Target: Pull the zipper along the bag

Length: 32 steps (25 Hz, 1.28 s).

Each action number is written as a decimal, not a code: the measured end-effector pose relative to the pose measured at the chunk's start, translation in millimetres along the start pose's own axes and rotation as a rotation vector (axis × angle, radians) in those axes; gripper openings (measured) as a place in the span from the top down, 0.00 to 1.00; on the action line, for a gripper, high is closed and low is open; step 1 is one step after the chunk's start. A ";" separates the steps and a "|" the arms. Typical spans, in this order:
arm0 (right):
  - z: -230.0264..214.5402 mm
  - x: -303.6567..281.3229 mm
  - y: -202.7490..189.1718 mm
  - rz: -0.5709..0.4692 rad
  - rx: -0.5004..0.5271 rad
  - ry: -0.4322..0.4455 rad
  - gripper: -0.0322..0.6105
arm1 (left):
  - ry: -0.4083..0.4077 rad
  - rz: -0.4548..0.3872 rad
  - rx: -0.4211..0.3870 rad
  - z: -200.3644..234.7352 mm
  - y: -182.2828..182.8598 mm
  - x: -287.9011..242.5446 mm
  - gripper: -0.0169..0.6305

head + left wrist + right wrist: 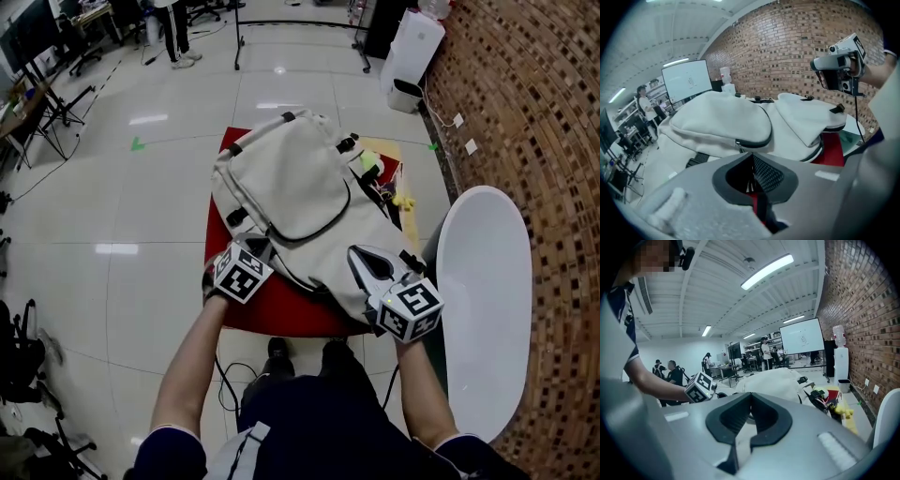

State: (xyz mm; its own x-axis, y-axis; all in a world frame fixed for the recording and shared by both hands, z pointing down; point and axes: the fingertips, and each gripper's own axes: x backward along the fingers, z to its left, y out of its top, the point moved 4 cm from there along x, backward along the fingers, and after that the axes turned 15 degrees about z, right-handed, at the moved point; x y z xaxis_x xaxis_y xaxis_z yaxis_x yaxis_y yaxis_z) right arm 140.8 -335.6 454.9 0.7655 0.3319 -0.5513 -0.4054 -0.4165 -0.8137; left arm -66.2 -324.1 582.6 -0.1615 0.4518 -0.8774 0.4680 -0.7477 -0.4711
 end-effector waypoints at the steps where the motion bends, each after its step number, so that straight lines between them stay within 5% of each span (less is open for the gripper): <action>1: -4.2 -0.8 2.5 -0.011 0.003 0.013 0.94 | 0.021 -0.001 0.020 5.0 2.1 0.6 0.97; 5: -24.1 -5.6 5.4 -0.017 0.030 0.090 0.94 | 0.040 0.088 0.095 11.6 1.9 -14.1 0.79; 13: -101.6 0.0 -4.4 0.060 0.156 0.150 0.94 | 0.169 0.222 0.271 11.6 1.7 -23.2 0.92; 18: -122.7 3.2 -4.3 0.081 0.183 0.215 0.94 | 0.214 0.290 0.287 -5.5 1.5 -18.9 0.94; 29: -132.4 -4.0 -19.2 0.219 0.297 0.164 0.93 | 0.058 0.228 0.385 -52.8 11.3 -30.5 0.94; 32: -130.6 -7.0 -23.7 0.269 0.320 0.154 0.82 | -0.003 0.199 0.411 -64.5 16.4 -35.5 0.94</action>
State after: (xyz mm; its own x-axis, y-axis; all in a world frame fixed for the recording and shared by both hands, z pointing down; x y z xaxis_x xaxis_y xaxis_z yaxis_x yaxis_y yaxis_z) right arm 210.3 -438.6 502.0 0.6670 0.1074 -0.7373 -0.7163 -0.1798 -0.6742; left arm 3.3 -320.9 611.9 -0.1058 0.2790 -0.9545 0.1065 -0.9511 -0.2898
